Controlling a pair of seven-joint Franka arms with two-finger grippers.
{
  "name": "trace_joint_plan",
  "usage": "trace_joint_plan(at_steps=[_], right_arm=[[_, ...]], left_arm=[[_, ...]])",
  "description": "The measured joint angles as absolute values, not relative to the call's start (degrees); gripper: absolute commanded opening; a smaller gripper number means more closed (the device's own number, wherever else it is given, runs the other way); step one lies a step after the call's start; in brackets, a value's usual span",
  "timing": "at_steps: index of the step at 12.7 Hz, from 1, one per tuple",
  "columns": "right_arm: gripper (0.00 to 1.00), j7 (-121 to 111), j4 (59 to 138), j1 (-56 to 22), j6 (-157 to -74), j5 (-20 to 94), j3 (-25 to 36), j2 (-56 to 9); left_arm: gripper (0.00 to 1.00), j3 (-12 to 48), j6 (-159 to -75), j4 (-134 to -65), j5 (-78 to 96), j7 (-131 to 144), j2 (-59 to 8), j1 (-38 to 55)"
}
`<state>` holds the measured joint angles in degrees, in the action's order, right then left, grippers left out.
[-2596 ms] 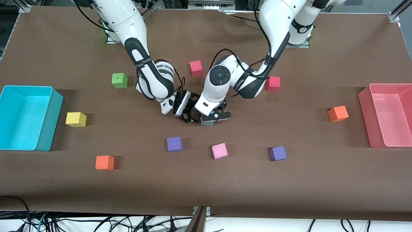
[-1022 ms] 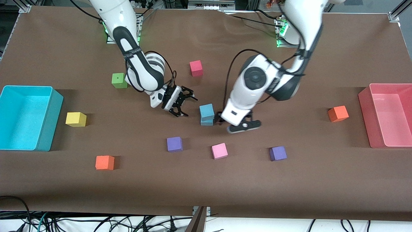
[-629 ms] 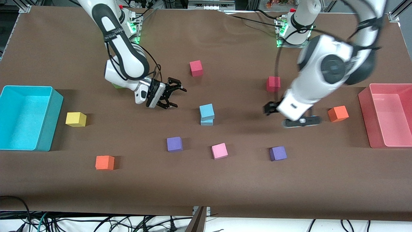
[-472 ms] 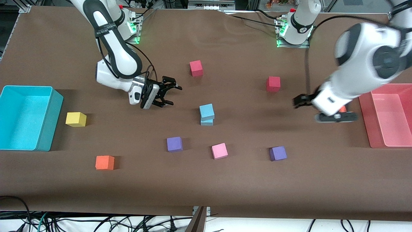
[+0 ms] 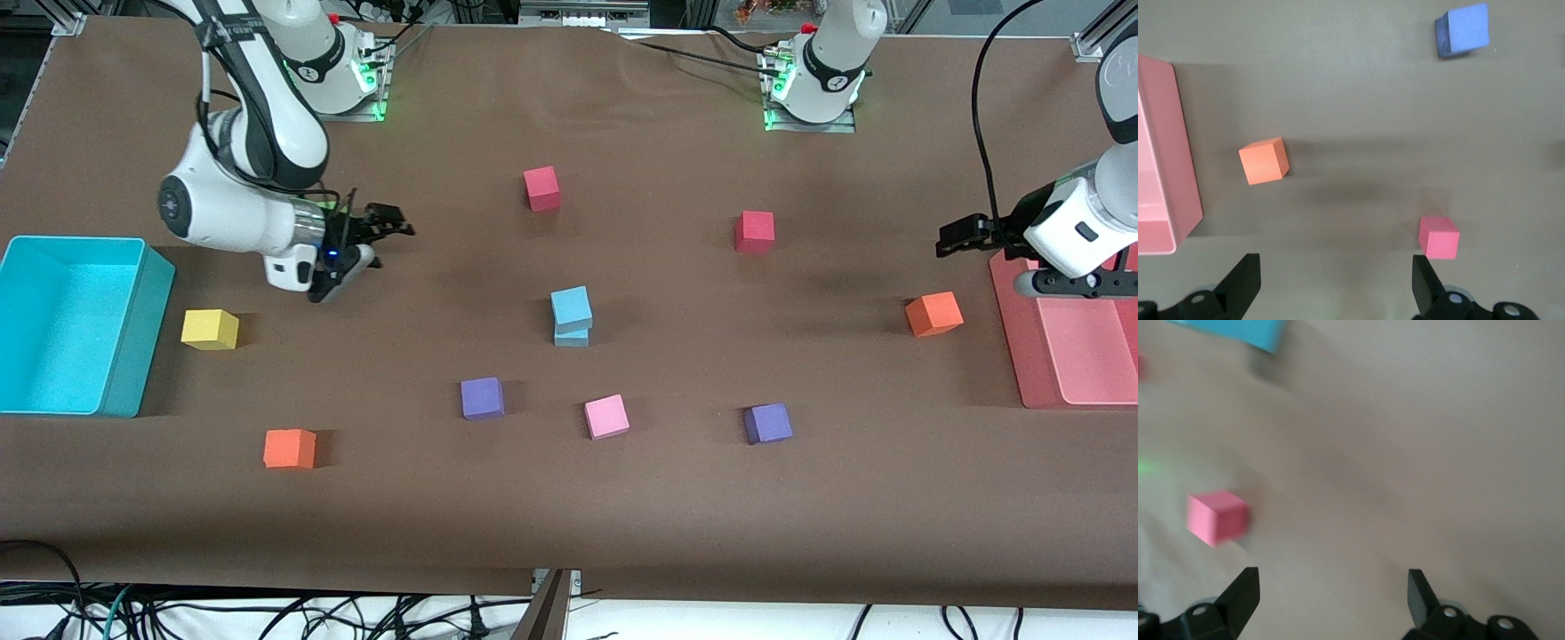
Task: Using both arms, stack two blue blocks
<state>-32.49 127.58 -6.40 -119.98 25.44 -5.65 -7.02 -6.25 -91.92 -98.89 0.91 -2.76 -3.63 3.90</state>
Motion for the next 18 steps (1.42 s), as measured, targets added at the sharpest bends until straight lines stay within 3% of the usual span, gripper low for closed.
trace_joint_plan(at_steps=[4, 7, 12, 18], right_arm=[[0.99, -16.74, 126.73, -5.15, -116.91, 7.48, -4.37, -2.7], [0.99, -10.67, 117.08, -5.01, -107.03, 0.86, -0.66, -1.38], [0.99, -8.41, 98.71, -4.81, -98.1, -0.88, 5.96, -1.52], [0.99, 0.21, 95.08, -4.39, -92.52, -0.28, 7.61, -0.89]], left_arm=[[1.0, -5.99, -90.4, -98.89, 0.58, -2.74, -2.79, 4.26], [1.0, -5.9, -88.01, -97.77, 0.58, -2.74, -1.79, 4.41], [1.0, -5.85, -83.71, -94.76, 0.57, -2.74, -0.83, 4.83], [1.0, -5.88, -83.21, -94.76, 0.56, -2.74, -0.86, 4.85]])
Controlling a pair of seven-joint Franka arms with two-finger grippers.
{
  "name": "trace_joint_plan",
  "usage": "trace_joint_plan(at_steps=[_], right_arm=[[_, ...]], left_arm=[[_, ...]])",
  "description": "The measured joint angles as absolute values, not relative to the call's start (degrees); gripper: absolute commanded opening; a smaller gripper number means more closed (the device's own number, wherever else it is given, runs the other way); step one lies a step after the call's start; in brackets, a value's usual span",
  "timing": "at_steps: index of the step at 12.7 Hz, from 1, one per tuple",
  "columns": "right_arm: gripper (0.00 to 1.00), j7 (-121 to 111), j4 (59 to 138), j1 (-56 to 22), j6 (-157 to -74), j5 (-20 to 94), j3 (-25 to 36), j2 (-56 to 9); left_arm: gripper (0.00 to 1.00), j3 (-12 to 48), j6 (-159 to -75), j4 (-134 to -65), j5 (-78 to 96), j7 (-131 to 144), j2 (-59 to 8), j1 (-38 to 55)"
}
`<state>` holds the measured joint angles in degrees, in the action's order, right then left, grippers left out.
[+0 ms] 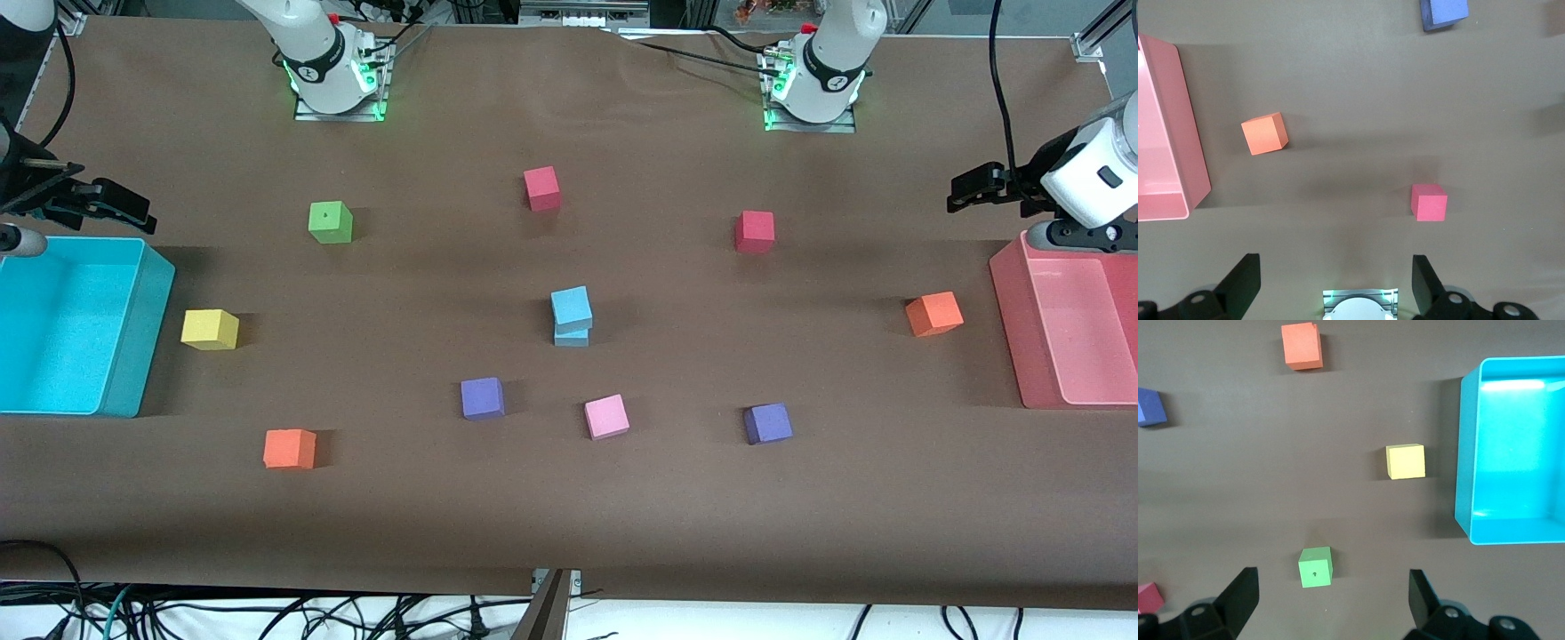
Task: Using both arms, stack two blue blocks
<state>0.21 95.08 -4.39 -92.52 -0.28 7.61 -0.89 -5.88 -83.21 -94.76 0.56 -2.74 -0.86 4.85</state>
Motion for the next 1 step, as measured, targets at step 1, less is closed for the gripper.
trace_joint_plan(at_steps=[1], right_arm=[[0.99, 0.27, 95.08, -3.73, -92.53, -0.25, 7.02, -0.83]], left_arm=[[1.0, -5.88, -83.2, -94.76, 0.56, -2.74, -0.87, 4.85]])
